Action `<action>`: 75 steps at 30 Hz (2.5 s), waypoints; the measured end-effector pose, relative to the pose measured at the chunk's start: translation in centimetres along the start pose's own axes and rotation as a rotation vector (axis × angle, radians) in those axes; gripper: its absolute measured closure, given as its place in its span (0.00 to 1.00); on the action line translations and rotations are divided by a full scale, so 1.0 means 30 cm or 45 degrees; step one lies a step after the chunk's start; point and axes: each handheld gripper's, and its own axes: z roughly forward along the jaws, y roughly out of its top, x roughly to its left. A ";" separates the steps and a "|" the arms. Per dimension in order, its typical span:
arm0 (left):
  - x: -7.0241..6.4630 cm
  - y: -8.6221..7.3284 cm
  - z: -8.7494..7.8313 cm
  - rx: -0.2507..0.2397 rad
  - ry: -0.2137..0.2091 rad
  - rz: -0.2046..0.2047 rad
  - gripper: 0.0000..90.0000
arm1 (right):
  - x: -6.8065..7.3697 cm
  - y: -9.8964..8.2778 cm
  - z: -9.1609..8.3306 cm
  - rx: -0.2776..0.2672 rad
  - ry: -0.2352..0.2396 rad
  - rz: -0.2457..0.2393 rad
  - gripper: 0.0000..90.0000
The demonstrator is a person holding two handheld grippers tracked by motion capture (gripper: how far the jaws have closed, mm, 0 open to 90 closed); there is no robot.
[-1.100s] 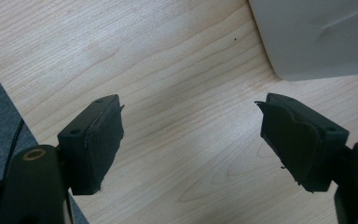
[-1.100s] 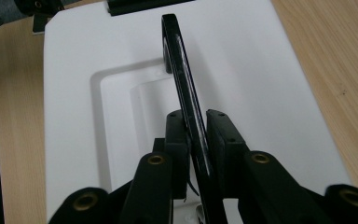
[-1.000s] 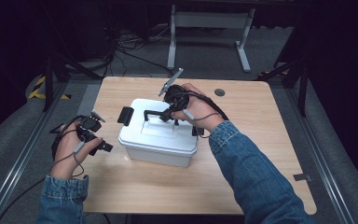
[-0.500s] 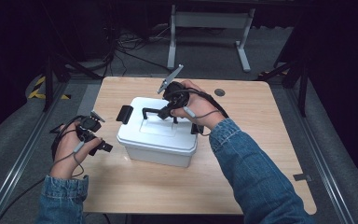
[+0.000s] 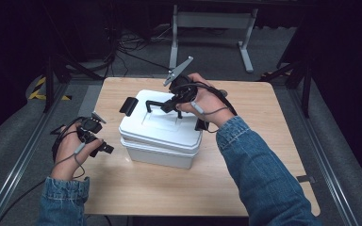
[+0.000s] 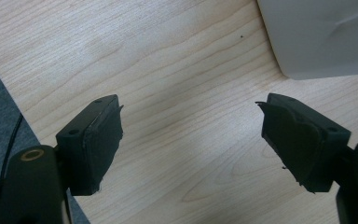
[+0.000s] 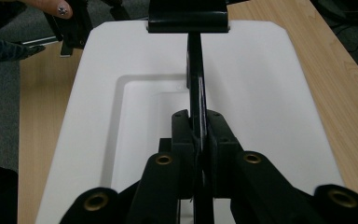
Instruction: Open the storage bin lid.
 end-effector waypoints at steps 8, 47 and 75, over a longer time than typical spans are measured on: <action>0.001 0.000 0.001 0.006 -0.008 -0.002 0.23 | -0.011 -0.014 -0.056 -0.036 -0.027 0.030 0.94; 0.014 -0.010 -0.002 0.014 -0.012 -0.013 0.23 | -0.182 -0.387 -0.416 -0.094 -0.420 0.387 0.94; 0.010 -0.020 0.004 0.027 -0.005 -0.017 0.23 | -0.359 -0.708 -0.376 -0.044 -0.543 0.627 0.94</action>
